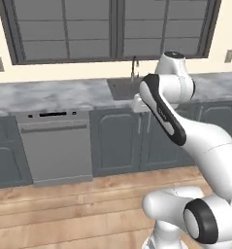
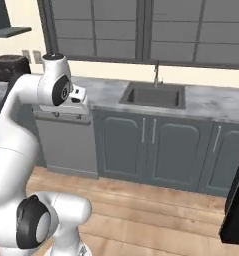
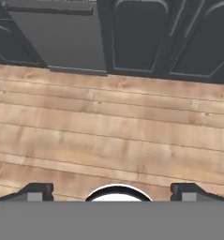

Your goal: Pick the chicken drumstick from the counter and place it in the microwave.

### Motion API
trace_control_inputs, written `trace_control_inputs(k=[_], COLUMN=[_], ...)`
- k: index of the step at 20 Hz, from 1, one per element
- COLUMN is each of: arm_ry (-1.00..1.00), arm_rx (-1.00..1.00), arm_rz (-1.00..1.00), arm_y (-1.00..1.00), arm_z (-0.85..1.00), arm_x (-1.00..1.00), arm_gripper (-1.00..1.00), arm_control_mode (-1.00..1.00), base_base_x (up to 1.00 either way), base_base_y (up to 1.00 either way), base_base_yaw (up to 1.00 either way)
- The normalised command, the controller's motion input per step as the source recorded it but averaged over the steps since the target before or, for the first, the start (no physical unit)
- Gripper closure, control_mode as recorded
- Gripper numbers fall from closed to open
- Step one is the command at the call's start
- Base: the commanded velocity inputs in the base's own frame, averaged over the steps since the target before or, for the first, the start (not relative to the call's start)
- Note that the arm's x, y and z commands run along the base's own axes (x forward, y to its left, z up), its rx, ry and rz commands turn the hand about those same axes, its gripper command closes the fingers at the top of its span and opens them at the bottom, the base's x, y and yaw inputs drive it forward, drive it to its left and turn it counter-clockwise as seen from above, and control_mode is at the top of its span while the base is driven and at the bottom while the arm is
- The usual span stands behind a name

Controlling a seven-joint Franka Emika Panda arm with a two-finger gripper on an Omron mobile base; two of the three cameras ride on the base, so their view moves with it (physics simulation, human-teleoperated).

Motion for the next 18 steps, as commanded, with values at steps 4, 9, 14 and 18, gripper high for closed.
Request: trace_control_inputs(k=[4,9,14,18], arm_ry=[0.00,0.00,0.00,0.00], arm_rx=[0.00,0.00,0.00,0.00], arm_rz=[0.00,0.00,0.00,0.00], arm_y=[0.00,0.00,0.00,0.00], arm_z=[0.00,0.00,0.00,0.00], arm_x=[0.00,0.00,0.00,0.00], arm_gripper=[-1.00,-1.00,-1.00,-1.00], arm_control_mode=[1.00,1.00,1.00,1.00], base_base_x=[0.67,0.31,0.27,0.57], base_base_y=[0.22,0.06,0.00,0.23], base_base_yaw=[-0.73,-0.85,-0.86,-0.80])
